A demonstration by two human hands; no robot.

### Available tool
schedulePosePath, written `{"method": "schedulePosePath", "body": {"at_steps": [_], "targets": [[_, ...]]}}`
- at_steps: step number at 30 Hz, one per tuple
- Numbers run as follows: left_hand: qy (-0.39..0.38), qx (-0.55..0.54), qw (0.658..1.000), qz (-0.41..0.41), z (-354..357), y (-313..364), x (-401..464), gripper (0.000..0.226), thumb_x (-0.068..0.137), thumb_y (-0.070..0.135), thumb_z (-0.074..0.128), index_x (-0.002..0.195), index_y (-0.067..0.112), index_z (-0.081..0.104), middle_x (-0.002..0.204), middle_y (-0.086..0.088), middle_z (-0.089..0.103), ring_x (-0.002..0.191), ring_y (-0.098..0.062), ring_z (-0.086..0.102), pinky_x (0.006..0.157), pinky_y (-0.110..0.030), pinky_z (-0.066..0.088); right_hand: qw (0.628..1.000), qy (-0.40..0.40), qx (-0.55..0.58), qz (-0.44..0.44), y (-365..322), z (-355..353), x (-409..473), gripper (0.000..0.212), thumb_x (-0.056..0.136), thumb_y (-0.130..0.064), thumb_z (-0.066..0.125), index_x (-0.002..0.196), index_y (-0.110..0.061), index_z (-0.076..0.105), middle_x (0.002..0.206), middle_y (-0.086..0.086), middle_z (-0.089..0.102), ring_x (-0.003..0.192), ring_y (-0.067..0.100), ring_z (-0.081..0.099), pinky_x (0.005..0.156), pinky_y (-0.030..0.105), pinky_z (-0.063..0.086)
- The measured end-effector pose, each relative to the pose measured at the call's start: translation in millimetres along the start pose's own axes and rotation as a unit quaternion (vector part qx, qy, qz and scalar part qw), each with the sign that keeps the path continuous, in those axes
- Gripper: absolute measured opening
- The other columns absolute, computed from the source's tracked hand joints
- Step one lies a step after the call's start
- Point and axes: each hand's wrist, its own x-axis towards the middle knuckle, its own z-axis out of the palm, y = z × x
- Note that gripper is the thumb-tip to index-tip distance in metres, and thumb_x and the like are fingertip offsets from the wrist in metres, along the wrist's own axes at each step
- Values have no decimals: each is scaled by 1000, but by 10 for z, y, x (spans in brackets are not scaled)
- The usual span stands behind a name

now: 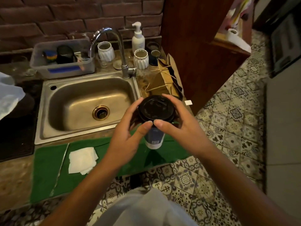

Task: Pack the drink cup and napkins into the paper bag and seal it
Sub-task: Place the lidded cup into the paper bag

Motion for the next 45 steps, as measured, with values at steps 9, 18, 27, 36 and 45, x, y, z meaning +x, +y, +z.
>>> {"method": "schedulePosePath", "body": {"at_steps": [9,18,27,36,45], "targets": [[-52,-32,998,-19,-243,15,799,50,96,66,45,138,41,56,132,10,68,128,-15,62,104,-45,51,999,41,1,-30,-163,-442,387,67,82,-47,71,142,-29,48,130,-14,65,124,9,63,99,32,55],[5,64,991,-118,24,-369,1349,46,101,30,59,144,38,47,127,12,67,112,6,63,88,-19,53,982,169,24,-79,-154,-1344,1031,56,86,-53,65,132,-23,56,121,-7,66,114,14,67,90,29,53],[103,281,936,-185,679,-404,2026,31,93,46,64,108,20,69,105,4,70,97,-15,64,84,-36,53,965,226,62,-118,-6,-1919,1710,45,90,-54,57,128,-30,53,131,2,63,120,12,64,92,26,52],[131,198,927,-291,1017,-562,2285,24,80,36,79,72,16,70,76,-6,74,79,-26,71,73,-43,60,946,218,160,-181,59,-1922,1836,45,96,-43,52,134,-19,45,134,6,57,123,8,59,99,23,47],[171,133,949,-229,1279,-458,2230,22,81,24,72,101,18,65,101,-4,72,95,-22,69,85,-47,59,923,184,316,-121,-37,-1747,1696,27,102,-45,47,123,-30,56,128,-4,65,125,12,61,111,42,47]]}}
